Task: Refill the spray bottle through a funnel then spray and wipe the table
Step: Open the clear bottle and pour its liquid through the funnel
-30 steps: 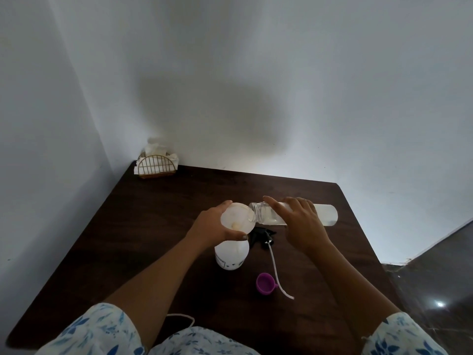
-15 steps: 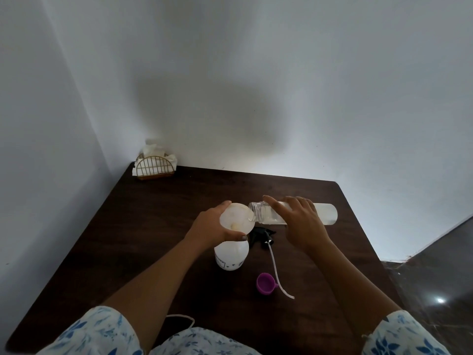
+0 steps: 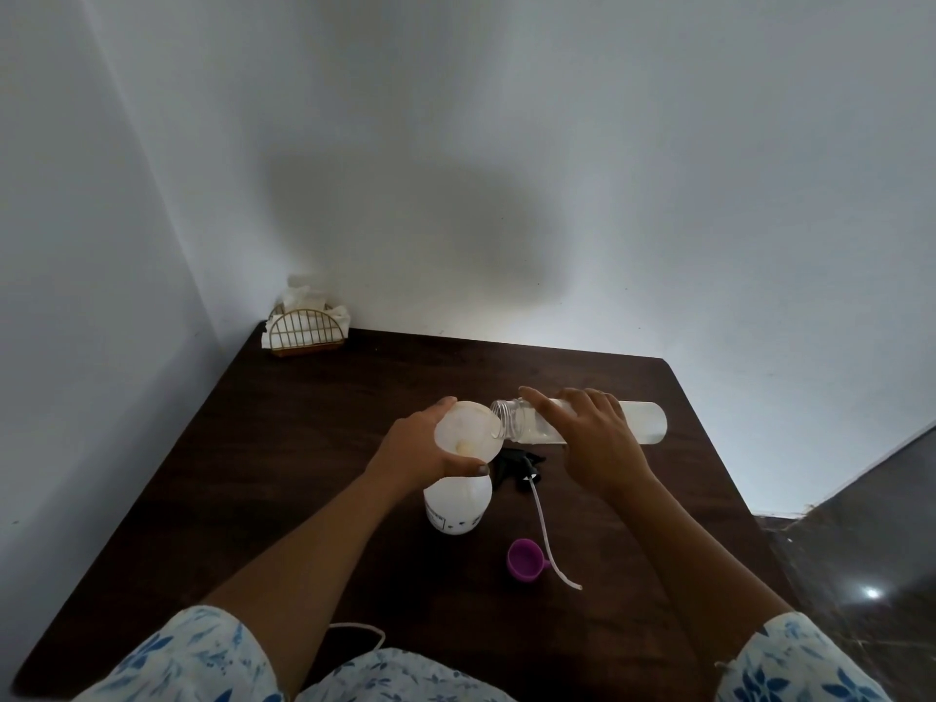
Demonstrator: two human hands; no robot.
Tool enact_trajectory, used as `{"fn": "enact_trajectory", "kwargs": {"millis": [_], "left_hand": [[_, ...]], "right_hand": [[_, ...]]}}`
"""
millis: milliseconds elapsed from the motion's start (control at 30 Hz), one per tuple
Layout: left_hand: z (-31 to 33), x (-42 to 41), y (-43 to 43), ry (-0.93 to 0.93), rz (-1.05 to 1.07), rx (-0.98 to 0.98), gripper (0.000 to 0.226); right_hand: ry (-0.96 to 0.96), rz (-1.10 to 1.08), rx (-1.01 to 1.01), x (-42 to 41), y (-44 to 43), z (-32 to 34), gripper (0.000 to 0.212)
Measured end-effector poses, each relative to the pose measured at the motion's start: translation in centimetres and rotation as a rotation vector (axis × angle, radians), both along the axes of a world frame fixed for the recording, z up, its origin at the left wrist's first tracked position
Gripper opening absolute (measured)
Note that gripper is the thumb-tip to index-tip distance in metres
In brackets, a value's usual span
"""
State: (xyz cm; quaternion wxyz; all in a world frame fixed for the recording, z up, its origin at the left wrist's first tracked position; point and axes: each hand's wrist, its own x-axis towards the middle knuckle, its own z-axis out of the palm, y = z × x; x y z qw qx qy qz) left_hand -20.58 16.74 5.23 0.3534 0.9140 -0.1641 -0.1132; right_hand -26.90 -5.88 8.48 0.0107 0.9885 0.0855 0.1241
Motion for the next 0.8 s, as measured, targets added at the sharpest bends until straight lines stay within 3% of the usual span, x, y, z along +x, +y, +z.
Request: {"fn": "enact_trajectory", "kwargs": {"millis": [800], "left_hand": [[-0.41, 0.15, 0.09, 0.01, 0.006, -0.015, 0.11]], "right_hand": [[-0.002, 0.003, -0.006, 0.01, -0.03, 0.06, 0.086]]}}
